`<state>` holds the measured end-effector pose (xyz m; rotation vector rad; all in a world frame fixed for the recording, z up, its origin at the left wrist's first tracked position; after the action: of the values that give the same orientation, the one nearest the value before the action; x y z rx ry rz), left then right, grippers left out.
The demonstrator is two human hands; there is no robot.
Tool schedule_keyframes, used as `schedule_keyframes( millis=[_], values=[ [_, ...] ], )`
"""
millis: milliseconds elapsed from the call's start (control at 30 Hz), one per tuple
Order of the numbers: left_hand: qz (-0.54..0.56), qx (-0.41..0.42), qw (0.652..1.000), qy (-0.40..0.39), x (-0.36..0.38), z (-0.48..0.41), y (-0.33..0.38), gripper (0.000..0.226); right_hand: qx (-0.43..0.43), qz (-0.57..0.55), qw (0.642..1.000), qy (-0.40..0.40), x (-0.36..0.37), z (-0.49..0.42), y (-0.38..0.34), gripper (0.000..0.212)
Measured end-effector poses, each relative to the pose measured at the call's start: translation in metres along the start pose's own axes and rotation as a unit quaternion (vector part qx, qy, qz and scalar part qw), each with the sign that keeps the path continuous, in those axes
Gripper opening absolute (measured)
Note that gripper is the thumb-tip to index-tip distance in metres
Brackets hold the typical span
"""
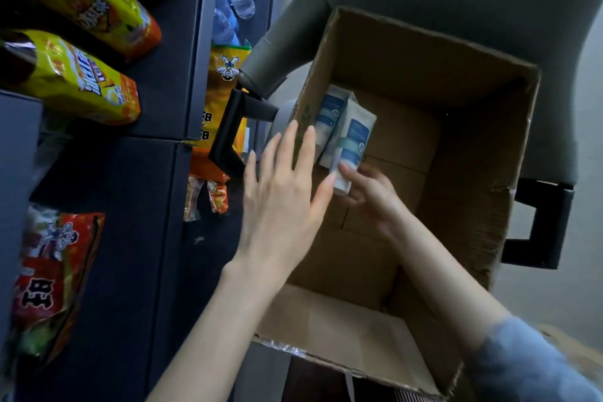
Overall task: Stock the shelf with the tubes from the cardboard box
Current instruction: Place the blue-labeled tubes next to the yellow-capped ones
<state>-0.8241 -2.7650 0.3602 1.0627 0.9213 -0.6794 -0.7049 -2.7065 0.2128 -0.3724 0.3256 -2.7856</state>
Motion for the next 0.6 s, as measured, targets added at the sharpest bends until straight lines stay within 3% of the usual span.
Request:
schedule_keyframes(
  millis=[133, 233, 367, 600],
  values=[
    [0.129, -0.050, 0.989, 0.045, -0.001, -0.002, -0.010, 0.063, -0.079, -0.008, 0.994, -0.073, 0.021, 0.052, 0.003, 0.057],
    [0.248, -0.067, 0.962, 0.096, -0.006, -0.001, -0.016, 0.050, -0.147, 0.051, 0.985, -0.068, 0.028, 0.079, -0.002, 0.049],
    [0.463, -0.078, 0.876, 0.109, 0.005, 0.003, -0.009, 0.039, -0.203, 0.127, 0.968, -0.075, 0.040, 0.101, -0.014, 0.046],
    [0.554, -0.117, 0.810, 0.151, 0.015, 0.013, -0.023, 0.030, -0.213, 0.189, 0.956, -0.077, 0.047, 0.103, -0.013, 0.037]
  ],
)
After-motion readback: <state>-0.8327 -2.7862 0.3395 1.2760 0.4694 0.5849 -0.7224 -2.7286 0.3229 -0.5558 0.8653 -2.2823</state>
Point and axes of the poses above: each hand's wrist, its own z-axis away from the middle knuckle, its own x-axis out of the palm, y = z × x, the point moved 9 cm from there along -z, towards the middle knuckle, and after that the axes turned 13 degrees about x, right-handed, at the moved point
